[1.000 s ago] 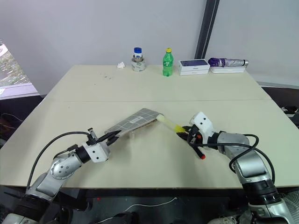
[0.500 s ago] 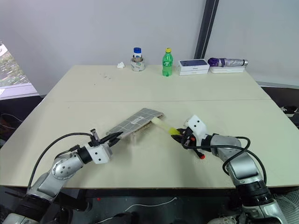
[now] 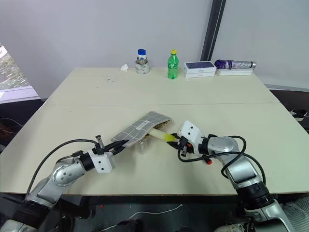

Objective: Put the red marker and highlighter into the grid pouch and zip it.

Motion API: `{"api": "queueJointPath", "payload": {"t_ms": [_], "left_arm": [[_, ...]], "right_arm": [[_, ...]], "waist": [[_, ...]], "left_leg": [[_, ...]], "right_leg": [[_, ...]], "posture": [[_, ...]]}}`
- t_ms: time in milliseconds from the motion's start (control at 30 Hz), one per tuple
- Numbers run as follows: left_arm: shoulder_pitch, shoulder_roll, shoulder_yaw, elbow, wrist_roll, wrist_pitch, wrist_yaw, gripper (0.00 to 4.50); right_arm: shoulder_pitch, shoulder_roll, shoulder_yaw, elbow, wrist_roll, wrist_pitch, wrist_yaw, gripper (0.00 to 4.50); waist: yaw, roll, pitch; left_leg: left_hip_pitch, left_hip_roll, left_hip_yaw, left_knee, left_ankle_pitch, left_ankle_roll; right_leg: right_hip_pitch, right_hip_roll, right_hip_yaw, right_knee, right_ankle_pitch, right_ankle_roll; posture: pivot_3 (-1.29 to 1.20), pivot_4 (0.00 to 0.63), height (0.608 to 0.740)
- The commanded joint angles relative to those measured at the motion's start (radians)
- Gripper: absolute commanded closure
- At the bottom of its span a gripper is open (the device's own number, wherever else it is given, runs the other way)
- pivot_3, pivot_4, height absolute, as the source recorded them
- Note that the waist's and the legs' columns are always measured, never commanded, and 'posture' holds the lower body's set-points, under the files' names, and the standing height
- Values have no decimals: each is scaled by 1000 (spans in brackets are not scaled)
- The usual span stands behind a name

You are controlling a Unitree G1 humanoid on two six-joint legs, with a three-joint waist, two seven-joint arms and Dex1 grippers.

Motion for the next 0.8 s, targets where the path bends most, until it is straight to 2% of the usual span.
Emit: {"api": "queueJointPath", "payload": {"t_ms": [33,300,467,633,800], "left_arm": [[-14,24,-10,-24,-53,-54,-43,4500],[-11,96,26,-10,-173,-93,-122,4500],[-21,99,55,0,-229,-77,-135,4500],[-14,100,48,-3,-268,-83,-173,4500],[-46,100,66,21,-407,-43,-253,4500]], "right_arm": [[-54,8,38,-9,-59,-129,16,3646],[-140,0,103,96,-179,-294,51,3646],[-165,-21,117,154,-240,-370,64,3646],[-174,28,123,128,-220,-385,77,3646],[-169,78,140,115,-221,-409,85,3646]], "waist": [[-2,0,0],[-3,0,0],[0,0,0],[-4,0,0],[-8,0,0]], "left_leg": [[0,0,0,0,0,0],[0,0,0,0,0,0],[0,0,0,0,0,0],[0,0,1,0,0,0],[0,0,1,0,0,0]], "right_leg": [[0,0,0,0,0,0],[0,0,0,0,0,0],[0,0,0,0,0,0],[0,1,0,0,0,0],[0,1,0,0,0,0]], "posture": [[0,150,740],[0,150,740],[0,150,740],[0,150,740],[0,150,740]]}}
